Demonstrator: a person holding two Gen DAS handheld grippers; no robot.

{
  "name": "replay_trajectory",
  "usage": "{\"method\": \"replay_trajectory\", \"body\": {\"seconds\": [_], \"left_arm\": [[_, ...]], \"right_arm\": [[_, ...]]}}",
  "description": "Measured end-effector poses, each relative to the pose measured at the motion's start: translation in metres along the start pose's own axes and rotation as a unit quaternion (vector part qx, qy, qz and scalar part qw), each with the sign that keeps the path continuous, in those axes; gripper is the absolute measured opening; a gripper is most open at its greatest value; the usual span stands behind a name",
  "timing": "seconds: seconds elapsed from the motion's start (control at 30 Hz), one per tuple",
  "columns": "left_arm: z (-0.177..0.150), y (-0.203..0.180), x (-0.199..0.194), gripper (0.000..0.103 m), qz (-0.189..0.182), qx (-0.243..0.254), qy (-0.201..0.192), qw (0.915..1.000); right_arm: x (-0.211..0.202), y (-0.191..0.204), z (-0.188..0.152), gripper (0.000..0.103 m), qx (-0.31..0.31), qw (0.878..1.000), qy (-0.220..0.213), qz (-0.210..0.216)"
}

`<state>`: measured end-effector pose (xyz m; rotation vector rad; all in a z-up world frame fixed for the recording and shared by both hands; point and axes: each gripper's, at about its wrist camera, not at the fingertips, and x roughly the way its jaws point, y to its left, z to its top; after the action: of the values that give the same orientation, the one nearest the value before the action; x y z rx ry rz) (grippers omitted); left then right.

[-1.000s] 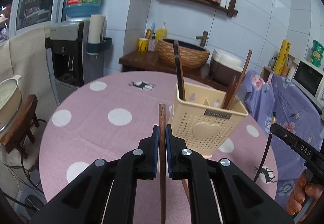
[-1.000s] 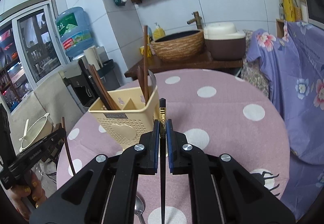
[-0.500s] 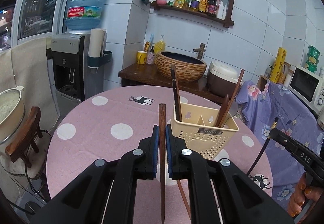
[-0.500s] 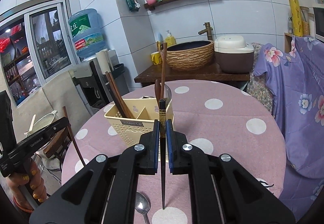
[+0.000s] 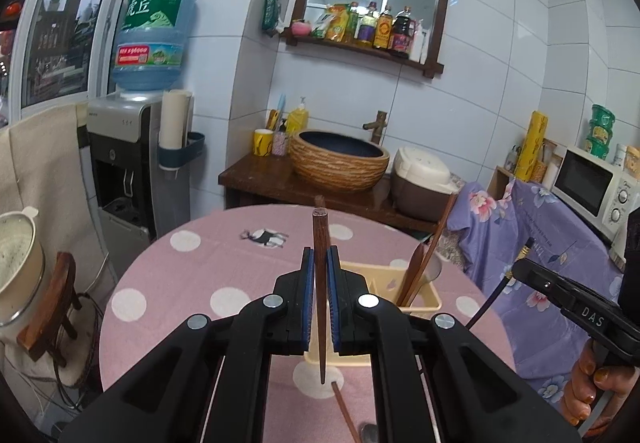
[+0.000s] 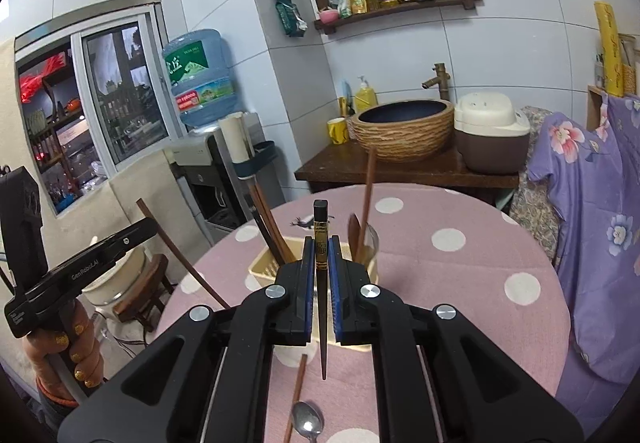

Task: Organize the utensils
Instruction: 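Lower both chopsticks into the holder and open both tools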

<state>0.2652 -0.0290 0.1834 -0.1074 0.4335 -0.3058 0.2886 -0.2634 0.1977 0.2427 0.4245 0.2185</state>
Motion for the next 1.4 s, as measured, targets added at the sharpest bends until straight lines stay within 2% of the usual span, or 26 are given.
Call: {"method": "replay_trajectory", "body": {"seconds": [0.17, 0.33, 0.47, 0.57, 0.9, 1.23, 1.4], "left_arm": [[0.045, -0.006, -0.015, 0.007, -0.031, -0.002, -0.019, 0.9993], [0.09, -0.014, -0.018, 0.007, -0.018, -0.015, -0.066, 0.9976], [0.101, -0.019, 0.004, 0.007, 0.006, -0.028, -0.08, 0.9964], [0.094, -0.018, 0.024, 0.007, 0.01, -0.043, -0.074, 0.9963], [0.03, -0.008, 0.086, 0.007, 0.026, -0.058, 0.013, 0.9979], [-0.002, -0.006, 0.108, 0.003, 0.041, -0.044, 0.048, 0.997], [-0.011, -0.007, 0.113, 0.003, 0.044, -0.035, 0.057, 0.9968]], "right_arm": [[-0.014, 0.013, 0.046, 0.008, -0.007, 1.0, -0.025, 0.015], [-0.019, 0.025, 0.091, 0.008, -0.017, 0.997, -0.075, -0.009], [-0.006, 0.025, 0.099, 0.008, -0.022, 0.994, -0.093, -0.044], [0.012, 0.02, 0.089, 0.008, -0.025, 0.994, -0.087, -0.059], [0.065, 0.002, 0.035, 0.008, -0.014, 0.998, -0.023, -0.064], [0.081, -0.009, 0.013, 0.008, -0.004, 0.998, -0.005, -0.07], [0.079, -0.01, 0.007, 0.008, -0.005, 0.997, -0.014, -0.071]]}}
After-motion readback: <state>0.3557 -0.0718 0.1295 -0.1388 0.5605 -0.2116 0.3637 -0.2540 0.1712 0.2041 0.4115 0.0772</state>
